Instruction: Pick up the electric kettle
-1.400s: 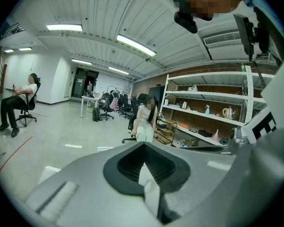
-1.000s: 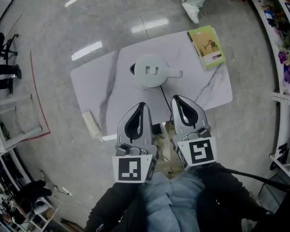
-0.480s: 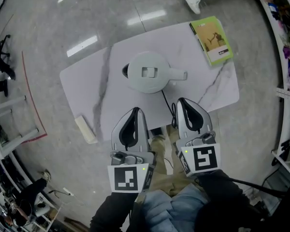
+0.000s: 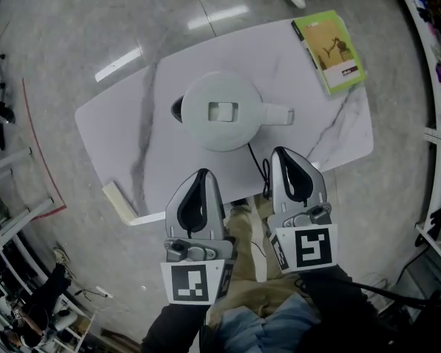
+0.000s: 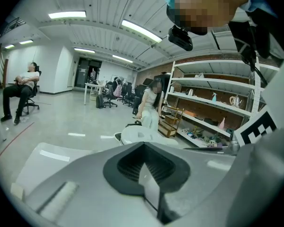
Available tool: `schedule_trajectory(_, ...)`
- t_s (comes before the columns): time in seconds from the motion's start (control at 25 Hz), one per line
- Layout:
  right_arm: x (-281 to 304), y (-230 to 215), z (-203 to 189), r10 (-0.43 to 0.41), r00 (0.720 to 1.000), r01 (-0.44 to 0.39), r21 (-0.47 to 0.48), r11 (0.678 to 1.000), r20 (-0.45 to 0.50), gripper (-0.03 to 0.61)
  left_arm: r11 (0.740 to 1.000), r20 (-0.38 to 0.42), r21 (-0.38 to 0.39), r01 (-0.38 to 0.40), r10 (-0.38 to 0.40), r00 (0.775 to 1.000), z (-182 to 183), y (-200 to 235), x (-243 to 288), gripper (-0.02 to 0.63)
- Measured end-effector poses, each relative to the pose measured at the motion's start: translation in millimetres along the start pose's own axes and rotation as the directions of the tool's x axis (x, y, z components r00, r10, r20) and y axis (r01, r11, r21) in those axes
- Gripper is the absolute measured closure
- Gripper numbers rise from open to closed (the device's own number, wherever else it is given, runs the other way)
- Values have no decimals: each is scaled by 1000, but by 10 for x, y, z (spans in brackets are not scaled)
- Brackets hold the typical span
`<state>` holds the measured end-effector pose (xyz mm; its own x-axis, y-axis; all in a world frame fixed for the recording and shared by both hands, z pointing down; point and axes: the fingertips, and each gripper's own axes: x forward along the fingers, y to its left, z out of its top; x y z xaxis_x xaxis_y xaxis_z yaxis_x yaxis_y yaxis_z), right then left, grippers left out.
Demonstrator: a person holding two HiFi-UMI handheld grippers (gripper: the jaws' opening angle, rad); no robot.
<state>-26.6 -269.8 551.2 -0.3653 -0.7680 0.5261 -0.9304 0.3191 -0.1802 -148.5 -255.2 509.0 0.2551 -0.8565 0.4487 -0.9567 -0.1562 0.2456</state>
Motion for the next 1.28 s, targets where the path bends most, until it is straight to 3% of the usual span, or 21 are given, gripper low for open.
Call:
schedule_trajectory(0.32, 176, -92, -231, -19, 1000, 19, 0, 1000, -14, 552, 999, 29, 14, -33, 33, 999, -166, 210, 160, 609)
schedule_trajectory(0.64, 278, -196, -374, -48, 999, 48, 14, 999, -13, 548, 998, 10, 9, -67, 67, 998, -361, 390, 255, 607)
schedule_trajectory(0.72, 295, -219, -409, -55, 998, 56, 19, 998, -15, 489, 997, 9, 1, -75, 75, 997, -396, 422, 284, 564)
schedule_trajectory(0.88, 314, -290, -454, -81, 996, 82, 28, 996, -23, 411, 995, 4, -18, -95, 95, 995, -434, 482, 316, 557)
schedule_trajectory(1.28, 426, -337, -462, -94, 995, 95, 28, 995, -17, 391, 993, -4, 3, -117, 117, 993, -489, 661, 413, 557)
